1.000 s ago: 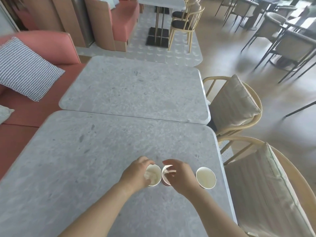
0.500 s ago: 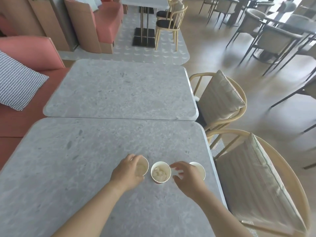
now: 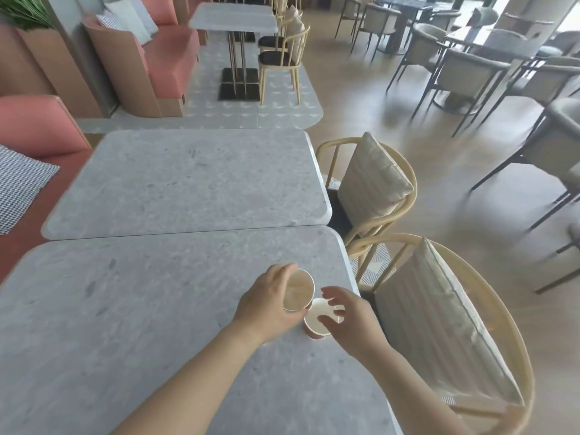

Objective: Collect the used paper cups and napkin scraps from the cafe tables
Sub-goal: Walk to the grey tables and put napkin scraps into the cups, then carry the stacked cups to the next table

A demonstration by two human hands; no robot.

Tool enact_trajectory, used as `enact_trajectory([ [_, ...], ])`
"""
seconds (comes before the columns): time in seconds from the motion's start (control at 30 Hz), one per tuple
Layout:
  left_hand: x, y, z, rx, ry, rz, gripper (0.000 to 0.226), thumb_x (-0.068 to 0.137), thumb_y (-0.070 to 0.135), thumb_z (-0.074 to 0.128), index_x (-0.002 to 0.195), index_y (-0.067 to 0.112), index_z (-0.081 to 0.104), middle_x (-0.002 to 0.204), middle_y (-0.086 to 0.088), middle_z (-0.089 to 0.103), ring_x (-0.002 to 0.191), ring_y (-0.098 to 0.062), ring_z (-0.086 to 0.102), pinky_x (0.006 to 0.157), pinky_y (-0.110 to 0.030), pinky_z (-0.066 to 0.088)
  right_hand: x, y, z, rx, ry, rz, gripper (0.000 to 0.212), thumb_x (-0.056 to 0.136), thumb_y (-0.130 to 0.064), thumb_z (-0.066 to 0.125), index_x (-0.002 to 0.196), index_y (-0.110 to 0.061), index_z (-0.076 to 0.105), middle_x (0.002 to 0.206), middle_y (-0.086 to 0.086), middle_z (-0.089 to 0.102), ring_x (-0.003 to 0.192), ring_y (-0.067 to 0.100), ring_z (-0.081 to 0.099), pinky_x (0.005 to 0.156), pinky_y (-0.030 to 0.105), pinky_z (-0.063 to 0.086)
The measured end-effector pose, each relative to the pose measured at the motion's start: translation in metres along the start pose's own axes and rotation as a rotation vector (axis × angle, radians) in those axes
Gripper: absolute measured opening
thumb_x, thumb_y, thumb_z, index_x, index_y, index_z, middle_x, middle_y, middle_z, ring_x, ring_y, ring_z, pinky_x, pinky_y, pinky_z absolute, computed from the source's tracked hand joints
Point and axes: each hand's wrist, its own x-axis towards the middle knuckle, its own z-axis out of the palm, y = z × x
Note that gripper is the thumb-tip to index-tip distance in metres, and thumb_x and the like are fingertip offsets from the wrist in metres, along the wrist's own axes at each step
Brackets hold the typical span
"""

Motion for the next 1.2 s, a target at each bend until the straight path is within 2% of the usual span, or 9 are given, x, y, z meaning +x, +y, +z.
enact_trajectory([
  [0.13, 0.004, 0.021, 0.023, 0.021, 0.000, 0.049, 0.079, 0.070, 0.061, 0.064, 0.135, 0.035, 0.028, 0.139, 0.018, 0.036, 0.122, -0.006, 0.041, 0.088, -0.026, 0.045, -0.002, 0.016, -0.018, 0.000, 0.019, -0.020, 0.046, 0.072, -0.018, 0.073, 0.113, -0.028, 0.056, 0.099, -0.018, 0.060, 0.089, -0.002, 0.057, 0.075, 0.012, 0.047],
  [0.27, 0.006, 0.029, 0.041, 0.048, -0.085, 0.032, 0.084, 0.070, 0.062, 0.063, 0.138, 0.032, 0.023, 0.142, 0.015, 0.032, 0.125, -0.009, 0.039, 0.093, -0.031, 0.046, -0.003, 0.031, -0.027, -0.026, -0.014, -0.041, 0.046, 0.074, -0.020, 0.073, 0.114, -0.027, 0.055, 0.101, -0.018, 0.059, 0.090, -0.001, 0.055, 0.075, 0.010, 0.045],
  [0.5, 0.010, 0.032, 0.071, 0.155, -0.246, -0.018, 0.080, 0.074, 0.055, 0.064, 0.139, 0.029, 0.025, 0.145, 0.014, 0.030, 0.127, -0.013, 0.038, 0.091, -0.030, 0.046, 0.001, 0.048, -0.028, -0.084, -0.094, -0.079, 0.052, 0.076, -0.023, 0.073, 0.123, -0.024, 0.051, 0.115, -0.012, 0.058, 0.090, -0.002, 0.051, 0.080, 0.009, 0.041],
  [0.6, 0.006, 0.028, 0.076, 0.181, -0.287, -0.061, 0.079, 0.076, 0.054, 0.064, 0.140, 0.030, 0.025, 0.146, 0.014, 0.027, 0.129, -0.013, 0.036, 0.094, -0.032, 0.045, 0.005, 0.054, -0.026, -0.107, -0.135, -0.089, 0.053, 0.076, -0.020, 0.072, 0.125, -0.023, 0.051, 0.121, -0.008, 0.057, 0.093, 0.001, 0.051, 0.083, 0.013, 0.042],
  [0.7, -0.001, 0.022, 0.075, 0.161, -0.258, -0.089, 0.073, 0.075, 0.056, 0.063, 0.135, 0.032, 0.030, 0.140, 0.012, 0.034, 0.125, -0.015, 0.040, 0.092, -0.035, 0.046, 0.008, 0.055, -0.023, -0.160, -0.159, -0.145, 0.051, 0.077, -0.020, 0.071, 0.125, -0.024, 0.051, 0.125, -0.008, 0.055, 0.105, 0.007, 0.053, 0.088, 0.016, 0.042],
  [0.77, -0.006, 0.015, 0.071, 0.141, -0.244, -0.102, 0.072, 0.075, 0.055, 0.063, 0.135, 0.031, 0.032, 0.138, 0.011, 0.036, 0.125, -0.015, 0.041, 0.094, -0.035, 0.044, 0.007, 0.055, -0.018, -0.225, -0.179, -0.208, 0.047, 0.080, -0.021, 0.068, 0.124, -0.024, 0.052, 0.130, -0.007, 0.050, 0.116, 0.011, 0.047, 0.093, 0.017, 0.036],
  [0.93, -0.019, -0.007, 0.063, 0.205, -0.224, -0.141, 0.069, 0.084, 0.037, 0.059, 0.142, 0.022, 0.025, 0.146, 0.007, 0.029, 0.134, -0.012, 0.031, 0.109, -0.025, 0.027, 0.002, 0.053, 0.006, -0.352, -0.245, -0.280, 0.038, 0.083, -0.023, 0.063, 0.120, -0.024, 0.056, 0.143, -0.007, 0.033, 0.134, 0.015, 0.025, 0.104, 0.031, 0.031],
  [1.1, -0.030, -0.014, 0.061, 0.279, -0.170, -0.224, 0.056, 0.086, 0.033, 0.056, 0.136, 0.024, 0.033, 0.138, 0.008, 0.037, 0.127, -0.013, 0.038, 0.097, -0.030, 0.042, 0.000, 0.058, 0.020, -0.453, -0.221, -0.278, 0.031, 0.083, -0.023, 0.061, 0.114, -0.021, 0.060, 0.142, -0.004, 0.037, 0.137, 0.018, 0.021, 0.104, 0.033, 0.026],
  [1.2, -0.035, -0.018, 0.061, 0.367, -0.203, -0.298, 0.053, 0.087, 0.032, 0.054, 0.134, 0.024, 0.030, 0.135, 0.008, 0.039, 0.124, -0.013, 0.042, 0.086, -0.030, 0.046, 0.001, 0.062, 0.021, -0.484, -0.208, -0.277, 0.026, 0.085, -0.022, 0.058, 0.111, -0.020, 0.063, 0.139, -0.005, 0.040, 0.135, 0.018, 0.022, 0.104, 0.033, 0.026],
])
